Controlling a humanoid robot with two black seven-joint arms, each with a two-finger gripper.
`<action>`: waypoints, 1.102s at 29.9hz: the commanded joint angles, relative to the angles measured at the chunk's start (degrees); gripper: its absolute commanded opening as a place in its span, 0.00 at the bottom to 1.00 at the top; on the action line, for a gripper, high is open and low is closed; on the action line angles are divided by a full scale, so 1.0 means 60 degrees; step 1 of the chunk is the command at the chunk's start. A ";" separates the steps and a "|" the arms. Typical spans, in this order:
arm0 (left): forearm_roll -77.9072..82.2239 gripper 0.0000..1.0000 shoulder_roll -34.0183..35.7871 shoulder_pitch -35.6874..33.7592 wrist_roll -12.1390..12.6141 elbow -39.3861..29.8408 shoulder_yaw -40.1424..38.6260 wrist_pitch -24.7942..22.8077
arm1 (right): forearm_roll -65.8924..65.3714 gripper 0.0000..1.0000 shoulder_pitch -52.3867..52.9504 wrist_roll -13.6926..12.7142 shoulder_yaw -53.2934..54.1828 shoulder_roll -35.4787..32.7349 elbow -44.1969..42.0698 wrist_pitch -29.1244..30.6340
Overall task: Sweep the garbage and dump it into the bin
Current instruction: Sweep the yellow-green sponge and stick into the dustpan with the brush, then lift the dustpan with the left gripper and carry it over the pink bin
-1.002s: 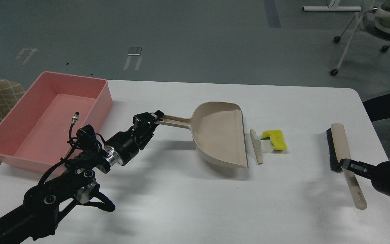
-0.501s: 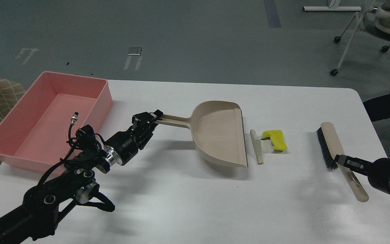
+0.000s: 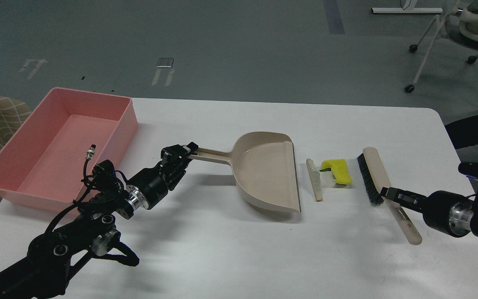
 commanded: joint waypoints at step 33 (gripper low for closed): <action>-0.0015 0.11 -0.0110 0.0089 0.0001 0.0000 -0.0015 0.0027 | 0.0187 0.05 0.3238 -0.0954 -0.1930 0.3150 0.0166 0.0005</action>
